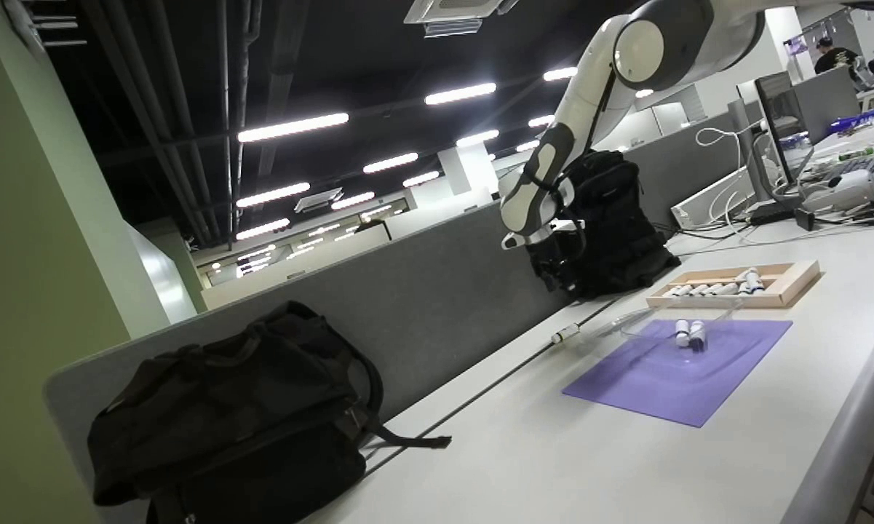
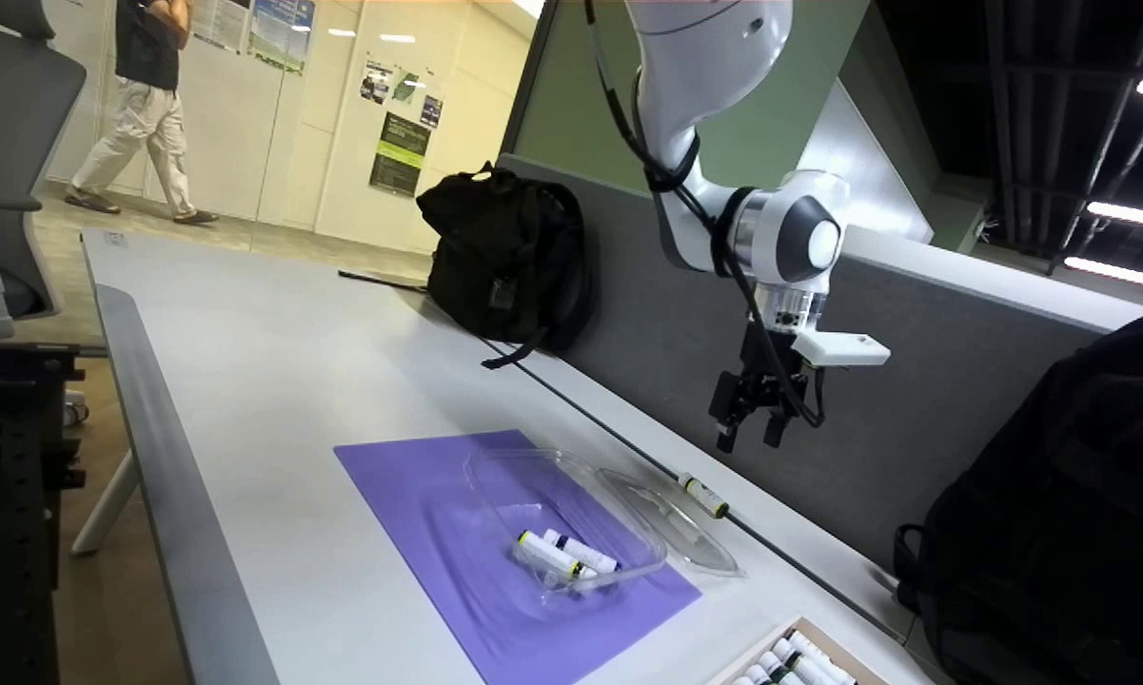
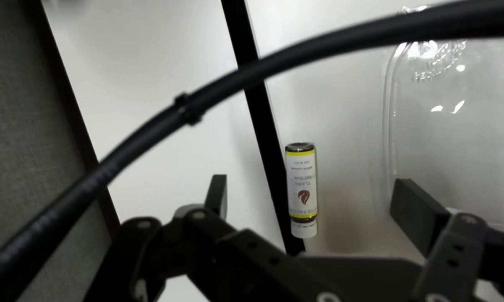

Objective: Put a bottle from the table in the clear container

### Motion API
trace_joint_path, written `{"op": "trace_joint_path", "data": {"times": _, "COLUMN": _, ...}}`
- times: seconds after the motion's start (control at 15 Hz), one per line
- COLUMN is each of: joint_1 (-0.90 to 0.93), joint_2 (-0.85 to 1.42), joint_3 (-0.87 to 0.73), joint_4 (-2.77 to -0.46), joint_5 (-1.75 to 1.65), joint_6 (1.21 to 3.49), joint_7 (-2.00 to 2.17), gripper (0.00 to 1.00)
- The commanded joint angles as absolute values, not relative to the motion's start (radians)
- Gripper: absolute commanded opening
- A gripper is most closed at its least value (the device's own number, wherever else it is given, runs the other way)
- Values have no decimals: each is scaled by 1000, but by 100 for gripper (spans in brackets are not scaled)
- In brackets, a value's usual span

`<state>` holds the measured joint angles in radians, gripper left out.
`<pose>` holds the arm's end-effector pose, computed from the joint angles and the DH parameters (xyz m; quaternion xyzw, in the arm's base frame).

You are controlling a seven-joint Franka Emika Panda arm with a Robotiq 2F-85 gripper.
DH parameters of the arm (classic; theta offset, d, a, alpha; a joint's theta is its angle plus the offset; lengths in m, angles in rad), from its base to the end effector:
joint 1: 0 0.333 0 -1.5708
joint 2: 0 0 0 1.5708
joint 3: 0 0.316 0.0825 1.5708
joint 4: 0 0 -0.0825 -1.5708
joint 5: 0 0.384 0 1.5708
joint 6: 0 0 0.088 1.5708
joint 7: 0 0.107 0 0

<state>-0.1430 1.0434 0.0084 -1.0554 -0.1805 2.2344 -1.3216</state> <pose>0.7815 -0.1137 0.2048 0.7970 0.5959 0.0031 0.0980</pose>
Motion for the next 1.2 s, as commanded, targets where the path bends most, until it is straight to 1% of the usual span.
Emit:
{"op": "trace_joint_path", "data": {"times": 0.0, "joint_1": -129, "joint_2": 1063, "joint_3": -3, "joint_4": -1025, "joint_5": -184, "joint_6": 2220, "joint_7": -1306, "gripper": 100}}
{"op": "trace_joint_path", "data": {"times": 0.33, "joint_1": -121, "joint_2": 1080, "joint_3": -15, "joint_4": -987, "joint_5": -187, "joint_6": 2203, "joint_7": -1293, "gripper": 100}}
{"op": "trace_joint_path", "data": {"times": 0.47, "joint_1": -133, "joint_2": 1119, "joint_3": 7, "joint_4": -948, "joint_5": -169, "joint_6": 2193, "joint_7": -1331, "gripper": 100}}
{"op": "trace_joint_path", "data": {"times": 1.0, "joint_1": -145, "joint_2": 1218, "joint_3": 65, "joint_4": -906, "joint_5": -141, "joint_6": 2294, "joint_7": -1433, "gripper": 100}}
{"op": "trace_joint_path", "data": {"times": 1.07, "joint_1": -144, "joint_2": 1227, "joint_3": 69, "joint_4": -901, "joint_5": -136, "joint_6": 2309, "joint_7": -1437, "gripper": 75}}
{"op": "trace_joint_path", "data": {"times": 1.13, "joint_1": -146, "joint_2": 1234, "joint_3": 75, "joint_4": -899, "joint_5": -133, "joint_6": 2324, "joint_7": -1446, "gripper": 75}}
